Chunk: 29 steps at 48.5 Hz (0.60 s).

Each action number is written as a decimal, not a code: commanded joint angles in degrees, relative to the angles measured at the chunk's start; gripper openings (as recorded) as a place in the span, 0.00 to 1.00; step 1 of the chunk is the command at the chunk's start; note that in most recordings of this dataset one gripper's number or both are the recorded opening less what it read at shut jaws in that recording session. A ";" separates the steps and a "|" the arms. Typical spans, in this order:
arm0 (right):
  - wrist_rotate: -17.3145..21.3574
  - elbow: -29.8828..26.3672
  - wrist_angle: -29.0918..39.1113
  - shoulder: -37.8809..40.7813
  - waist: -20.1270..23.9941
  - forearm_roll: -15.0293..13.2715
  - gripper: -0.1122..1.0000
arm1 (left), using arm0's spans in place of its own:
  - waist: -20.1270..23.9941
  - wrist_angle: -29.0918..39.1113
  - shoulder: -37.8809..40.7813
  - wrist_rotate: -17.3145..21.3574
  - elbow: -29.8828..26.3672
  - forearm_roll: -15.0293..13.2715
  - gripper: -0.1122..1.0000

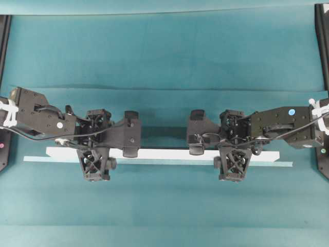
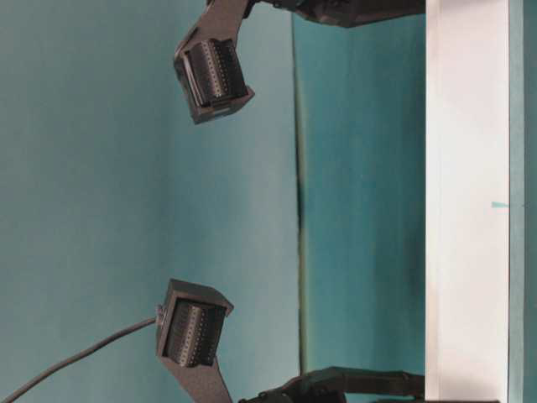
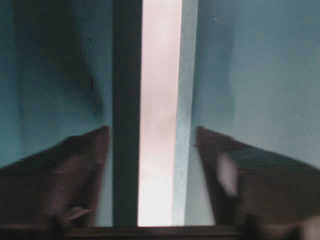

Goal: Lift a wooden board with both hands.
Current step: 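Close both grippers on the white board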

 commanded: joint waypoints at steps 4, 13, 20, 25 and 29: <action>2.55 -0.44 -0.26 0.44 0.18 0.00 0.35 | 0.09 -0.44 -0.62 -0.09 -0.53 0.26 0.38; 4.13 -0.44 0.00 0.44 0.18 -0.09 0.29 | 0.00 -0.35 -0.62 -0.09 -0.44 0.26 0.26; 4.04 -0.53 0.00 0.44 0.26 -0.09 0.29 | 0.09 -0.35 -0.70 -0.09 -0.35 0.26 0.26; 3.96 -0.53 0.00 0.44 0.26 0.00 0.29 | 0.09 -0.35 -0.70 -0.09 -0.44 0.26 0.26; 3.87 -0.53 0.35 0.26 0.18 -0.09 0.29 | 0.09 -0.09 -0.70 -0.26 -0.53 0.26 0.26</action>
